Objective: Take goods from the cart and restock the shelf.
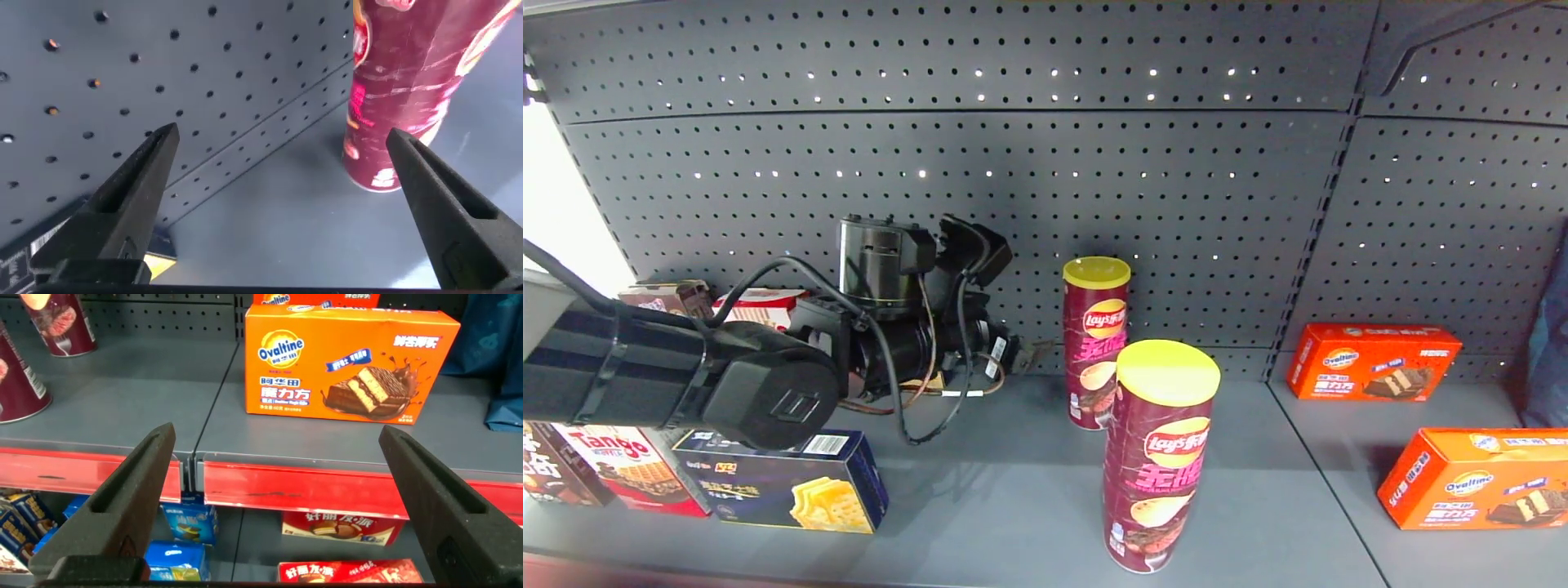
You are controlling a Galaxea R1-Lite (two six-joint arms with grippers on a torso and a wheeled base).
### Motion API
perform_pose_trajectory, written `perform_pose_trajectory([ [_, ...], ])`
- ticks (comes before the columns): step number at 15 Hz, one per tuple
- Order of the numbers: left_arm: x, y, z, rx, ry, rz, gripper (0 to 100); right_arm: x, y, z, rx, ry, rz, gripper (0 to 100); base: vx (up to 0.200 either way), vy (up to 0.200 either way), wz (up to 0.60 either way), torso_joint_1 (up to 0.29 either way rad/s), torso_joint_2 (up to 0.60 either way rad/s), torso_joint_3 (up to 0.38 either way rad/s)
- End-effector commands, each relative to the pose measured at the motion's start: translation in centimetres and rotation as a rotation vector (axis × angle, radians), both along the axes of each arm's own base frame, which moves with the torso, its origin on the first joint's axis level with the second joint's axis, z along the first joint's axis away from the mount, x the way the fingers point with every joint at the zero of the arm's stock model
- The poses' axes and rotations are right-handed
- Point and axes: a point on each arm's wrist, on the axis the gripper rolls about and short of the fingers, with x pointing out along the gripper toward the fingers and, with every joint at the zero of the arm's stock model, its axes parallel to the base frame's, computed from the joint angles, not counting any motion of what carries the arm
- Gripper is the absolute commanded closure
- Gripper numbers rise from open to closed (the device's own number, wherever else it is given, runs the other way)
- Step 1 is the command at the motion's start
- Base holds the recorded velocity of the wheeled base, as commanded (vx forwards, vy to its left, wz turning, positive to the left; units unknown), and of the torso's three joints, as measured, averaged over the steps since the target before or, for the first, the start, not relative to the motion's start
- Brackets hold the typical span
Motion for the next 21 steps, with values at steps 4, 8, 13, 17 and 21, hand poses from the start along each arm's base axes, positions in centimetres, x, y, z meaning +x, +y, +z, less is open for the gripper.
perform_pose_trajectory([
  [4, 1.3, -0.5, -2.8, 0.051, 0.057, 0.048, 0, 0.0, 0.0, 0.0, 0.000, 0.001, 0.001, 0, 0.000, 0.000, 0.00, 0.000, 0.00, 0.000],
  [8, 2.3, -1.1, -4.1, 0.062, 0.075, 0.046, 0, 0.0, 0.0, 0.0, 0.000, 0.001, 0.001, 0, 0.000, 0.000, 0.00, 0.000, 0.00, 0.000],
  [13, 3.1, -1.6, -5.5, 0.060, 0.066, 0.039, 0, 0.0, 0.0, 0.0, 0.000, 0.001, 0.001, 0, 0.000, 0.000, 0.00, 0.000, 0.00, 0.000],
  [17, 4.0, -3.0, -5.6, 0.050, 0.048, 0.020, 0, 0.0, 0.0, 0.0, 0.000, 0.001, 0.001, 0, 0.000, 0.000, 0.00, 0.000, 0.00, 0.000],
  [21, 4.5, -4.0, -5.4, 0.043, 0.034, 0.002, 0, 0.0, 0.0, 0.0, 0.000, 0.001, 0.001, 0, 0.000, 0.000, 0.00, 0.000, 0.00, 0.000],
])
